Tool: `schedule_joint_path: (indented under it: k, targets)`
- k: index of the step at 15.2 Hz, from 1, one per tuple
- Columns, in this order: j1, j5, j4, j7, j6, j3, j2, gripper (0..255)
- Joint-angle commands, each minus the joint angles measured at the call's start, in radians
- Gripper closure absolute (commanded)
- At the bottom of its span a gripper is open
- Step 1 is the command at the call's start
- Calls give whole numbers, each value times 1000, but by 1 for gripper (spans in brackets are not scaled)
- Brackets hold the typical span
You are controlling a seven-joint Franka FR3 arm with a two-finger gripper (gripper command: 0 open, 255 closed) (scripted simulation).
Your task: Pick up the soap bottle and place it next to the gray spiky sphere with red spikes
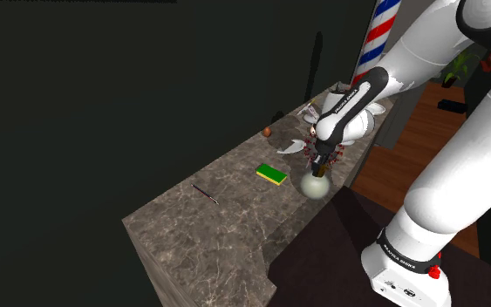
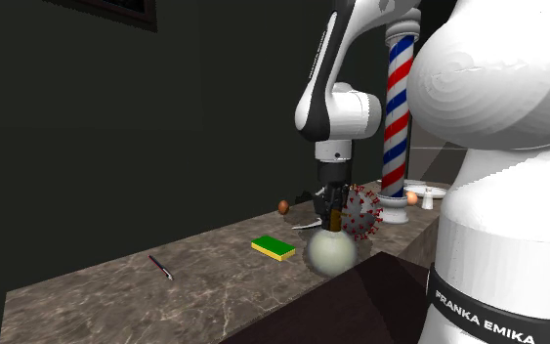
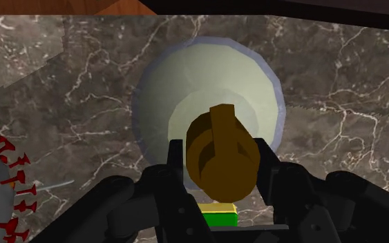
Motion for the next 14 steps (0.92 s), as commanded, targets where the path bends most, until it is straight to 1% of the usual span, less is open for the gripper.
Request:
schedule_joint_path:
  k: [1, 6, 8, 10, 14]
  targets:
    - [0, 0, 0, 0, 0, 0, 0, 0]
    - [0, 0, 0, 0, 0, 0, 0, 0]
    - [-8, -41, 4, 29, -91, 2, -89, 0]
    - [-16, -62, 13, 45, -173, 9, -163, 0]
    - [-17, -62, 13, 45, -173, 10, -163, 0]
